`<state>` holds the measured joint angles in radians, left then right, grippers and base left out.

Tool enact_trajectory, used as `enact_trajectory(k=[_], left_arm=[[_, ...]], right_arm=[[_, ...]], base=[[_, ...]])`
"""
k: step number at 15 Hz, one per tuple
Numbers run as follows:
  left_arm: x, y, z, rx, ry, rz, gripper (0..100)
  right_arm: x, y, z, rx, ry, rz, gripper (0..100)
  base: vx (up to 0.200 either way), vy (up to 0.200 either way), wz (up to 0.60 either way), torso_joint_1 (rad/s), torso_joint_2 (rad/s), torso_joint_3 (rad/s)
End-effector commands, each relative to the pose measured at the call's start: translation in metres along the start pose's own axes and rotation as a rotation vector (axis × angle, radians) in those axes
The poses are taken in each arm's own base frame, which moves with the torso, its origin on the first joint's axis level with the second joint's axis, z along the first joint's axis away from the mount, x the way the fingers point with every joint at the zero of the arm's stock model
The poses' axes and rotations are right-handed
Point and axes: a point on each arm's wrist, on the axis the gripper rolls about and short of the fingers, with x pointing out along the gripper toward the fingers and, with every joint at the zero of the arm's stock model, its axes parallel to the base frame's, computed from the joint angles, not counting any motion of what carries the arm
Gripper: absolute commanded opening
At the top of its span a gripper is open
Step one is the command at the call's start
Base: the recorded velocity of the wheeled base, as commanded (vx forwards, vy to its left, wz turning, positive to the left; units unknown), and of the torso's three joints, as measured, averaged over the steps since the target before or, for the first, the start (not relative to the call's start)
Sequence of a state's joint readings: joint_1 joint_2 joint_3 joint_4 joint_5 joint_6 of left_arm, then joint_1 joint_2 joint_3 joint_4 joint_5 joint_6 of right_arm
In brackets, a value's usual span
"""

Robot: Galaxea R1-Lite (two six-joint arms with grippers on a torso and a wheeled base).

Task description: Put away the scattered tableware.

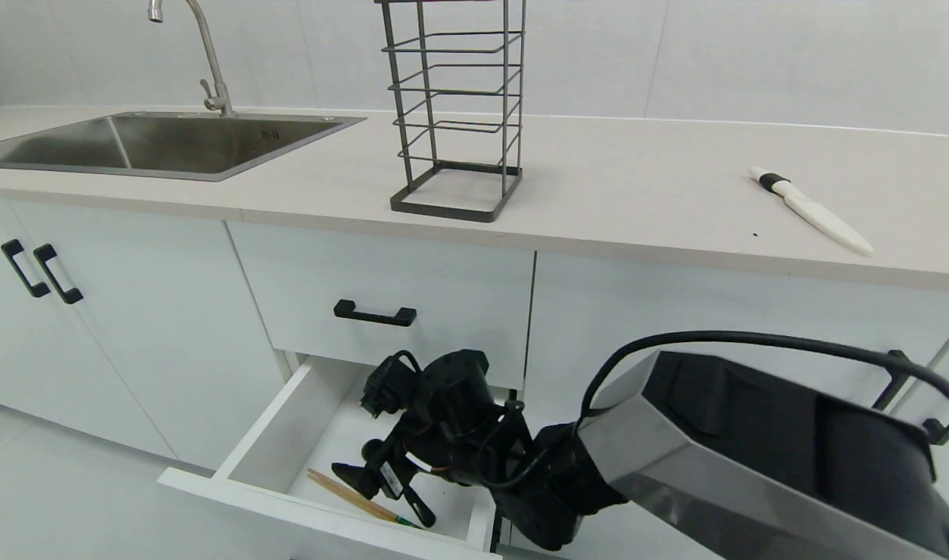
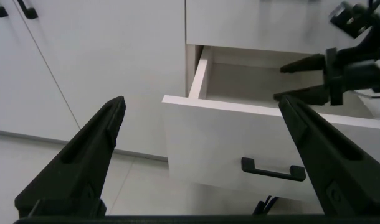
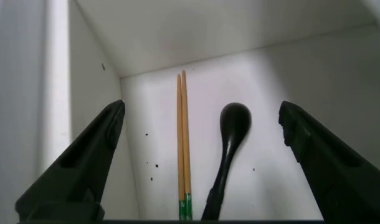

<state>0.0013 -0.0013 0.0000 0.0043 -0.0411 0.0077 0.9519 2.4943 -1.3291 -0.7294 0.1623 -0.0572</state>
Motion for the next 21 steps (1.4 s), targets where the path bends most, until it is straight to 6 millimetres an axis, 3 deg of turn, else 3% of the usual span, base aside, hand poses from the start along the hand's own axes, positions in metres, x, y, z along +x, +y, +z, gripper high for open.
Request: enact_trajectory(k=[1, 5, 6, 7, 9, 12, 18, 21], left_arm=[[0.0, 0.0, 0.0, 0.0, 0.002, 0.0, 100], [0.0, 0.0, 0.0, 0.0, 0.002, 0.0, 100], [0.0, 0.0, 0.0, 0.0, 0.0, 0.0, 100], [0.0, 0.0, 0.0, 0.0, 0.002, 0.0, 100], [0.0, 0.0, 0.0, 0.0, 0.0, 0.0, 100], [0.0, 0.0, 0.0, 0.0, 0.002, 0.0, 100], [0.0, 0.0, 0.0, 0.0, 0.002, 0.0, 100], [0.0, 0.0, 0.0, 0.0, 0.002, 0.0, 100]], right_arm=[[-0.052, 0.012, 0.029, -0.018, -0.074, 0.002, 100], [-0.111, 0.026, 0.048, -0.027, -0.133, 0.007, 100], [-0.142, 0.03, 0.05, -0.026, -0.157, 0.006, 100], [-0.15, 0.03, 0.05, -0.025, -0.16, 0.003, 100], [-0.196, 0.034, 0.044, -0.022, -0.169, -0.006, 100], [-0.232, 0.038, 0.054, -0.032, -0.239, -0.011, 100], [-0.292, 0.039, 0.038, -0.024, -0.274, -0.075, 100], [-0.336, 0.035, 0.018, -0.005, -0.305, -0.141, 100]], base=[[0.0, 0.0, 0.0, 0.0, 0.0, 0.0], [0.0, 0.0, 0.0, 0.0, 0.0, 0.0], [0.0, 0.0, 0.0, 0.0, 0.0, 0.0], [0.0, 0.0, 0.0, 0.0, 0.0, 0.0], [0.0, 0.0, 0.0, 0.0, 0.0, 0.0], [0.0, 0.0, 0.0, 0.0, 0.0, 0.0], [0.0, 0.0, 0.0, 0.0, 0.0, 0.0], [0.0, 0.0, 0.0, 0.0, 0.0, 0.0]])
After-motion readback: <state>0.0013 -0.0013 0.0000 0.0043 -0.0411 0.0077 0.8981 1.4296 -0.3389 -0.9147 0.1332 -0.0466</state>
